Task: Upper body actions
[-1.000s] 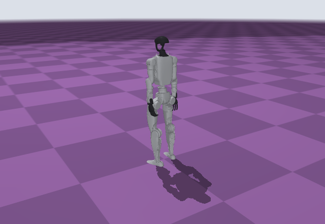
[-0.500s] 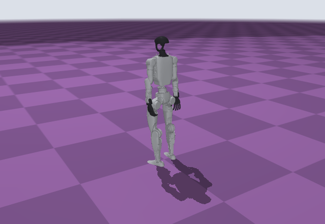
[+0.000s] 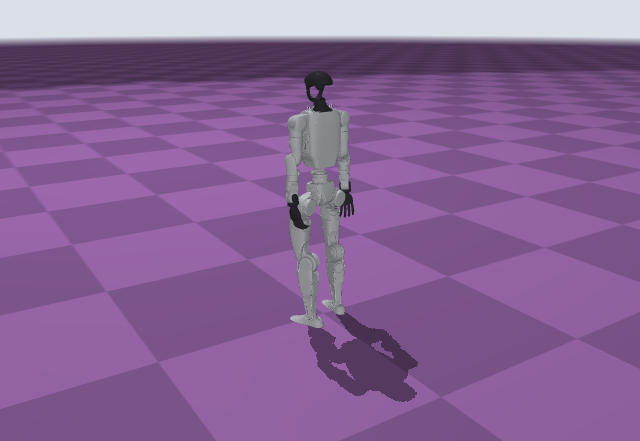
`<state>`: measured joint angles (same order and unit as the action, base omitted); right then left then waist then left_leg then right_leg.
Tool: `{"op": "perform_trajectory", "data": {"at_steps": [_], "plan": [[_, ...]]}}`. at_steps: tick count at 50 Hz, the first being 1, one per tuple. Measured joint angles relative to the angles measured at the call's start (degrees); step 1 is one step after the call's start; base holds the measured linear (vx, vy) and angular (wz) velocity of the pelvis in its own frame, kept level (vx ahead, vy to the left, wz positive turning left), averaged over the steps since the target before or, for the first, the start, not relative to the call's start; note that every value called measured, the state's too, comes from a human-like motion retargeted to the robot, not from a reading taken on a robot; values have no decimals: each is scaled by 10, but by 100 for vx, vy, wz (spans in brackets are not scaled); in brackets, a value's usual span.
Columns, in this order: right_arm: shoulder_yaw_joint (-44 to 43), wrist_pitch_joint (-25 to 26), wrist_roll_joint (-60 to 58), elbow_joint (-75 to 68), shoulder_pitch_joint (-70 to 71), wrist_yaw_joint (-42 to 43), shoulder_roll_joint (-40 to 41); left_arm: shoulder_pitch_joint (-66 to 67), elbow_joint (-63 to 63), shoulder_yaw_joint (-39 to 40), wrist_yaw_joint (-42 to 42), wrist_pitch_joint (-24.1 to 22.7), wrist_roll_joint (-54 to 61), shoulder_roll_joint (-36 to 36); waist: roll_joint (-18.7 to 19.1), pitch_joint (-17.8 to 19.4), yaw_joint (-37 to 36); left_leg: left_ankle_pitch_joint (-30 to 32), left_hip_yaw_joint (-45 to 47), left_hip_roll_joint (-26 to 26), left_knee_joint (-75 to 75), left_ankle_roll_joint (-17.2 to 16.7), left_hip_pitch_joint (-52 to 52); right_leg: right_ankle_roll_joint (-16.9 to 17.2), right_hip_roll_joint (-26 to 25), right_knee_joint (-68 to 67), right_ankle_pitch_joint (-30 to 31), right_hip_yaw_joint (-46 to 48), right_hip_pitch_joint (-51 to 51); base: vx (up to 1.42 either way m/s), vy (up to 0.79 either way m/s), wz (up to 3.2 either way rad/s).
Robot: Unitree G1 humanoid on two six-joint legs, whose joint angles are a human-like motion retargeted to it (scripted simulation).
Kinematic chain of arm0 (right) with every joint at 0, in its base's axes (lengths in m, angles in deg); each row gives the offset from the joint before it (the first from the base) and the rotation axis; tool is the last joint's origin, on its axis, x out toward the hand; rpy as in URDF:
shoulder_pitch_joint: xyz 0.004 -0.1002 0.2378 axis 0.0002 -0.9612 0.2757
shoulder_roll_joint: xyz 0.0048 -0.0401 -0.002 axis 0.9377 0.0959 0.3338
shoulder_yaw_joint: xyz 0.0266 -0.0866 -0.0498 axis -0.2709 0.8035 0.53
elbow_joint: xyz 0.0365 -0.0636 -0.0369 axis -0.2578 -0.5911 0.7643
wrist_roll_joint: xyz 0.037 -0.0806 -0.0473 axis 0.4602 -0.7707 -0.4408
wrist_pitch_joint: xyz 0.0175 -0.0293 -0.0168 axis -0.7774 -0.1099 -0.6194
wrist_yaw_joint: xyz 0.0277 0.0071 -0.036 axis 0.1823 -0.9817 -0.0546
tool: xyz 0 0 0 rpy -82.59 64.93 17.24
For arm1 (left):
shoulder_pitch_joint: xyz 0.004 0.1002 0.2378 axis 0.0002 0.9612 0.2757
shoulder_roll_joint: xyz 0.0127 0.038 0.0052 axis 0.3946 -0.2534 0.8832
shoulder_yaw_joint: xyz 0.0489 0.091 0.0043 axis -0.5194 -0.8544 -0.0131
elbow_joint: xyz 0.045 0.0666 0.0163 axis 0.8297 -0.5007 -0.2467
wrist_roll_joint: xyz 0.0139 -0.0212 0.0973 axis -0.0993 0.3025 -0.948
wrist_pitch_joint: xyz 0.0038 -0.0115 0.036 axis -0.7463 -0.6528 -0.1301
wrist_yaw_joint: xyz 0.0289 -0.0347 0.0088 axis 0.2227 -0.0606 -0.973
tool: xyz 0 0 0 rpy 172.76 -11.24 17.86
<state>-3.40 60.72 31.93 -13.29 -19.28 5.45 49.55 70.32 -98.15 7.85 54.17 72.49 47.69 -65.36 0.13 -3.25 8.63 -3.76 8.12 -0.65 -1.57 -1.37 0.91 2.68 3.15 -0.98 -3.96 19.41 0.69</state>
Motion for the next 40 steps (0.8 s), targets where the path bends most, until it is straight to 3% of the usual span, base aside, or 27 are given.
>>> {"op": "perform_trajectory", "data": {"at_steps": [40], "plan": [[-4,-1,0,-6,5,3,-8,-4,-8,-10,-10,-1,2,6,4,3,-6,1,1,-1,-1,0,-2,1,0,-2,1,-2,-1,0,0,0]]}}
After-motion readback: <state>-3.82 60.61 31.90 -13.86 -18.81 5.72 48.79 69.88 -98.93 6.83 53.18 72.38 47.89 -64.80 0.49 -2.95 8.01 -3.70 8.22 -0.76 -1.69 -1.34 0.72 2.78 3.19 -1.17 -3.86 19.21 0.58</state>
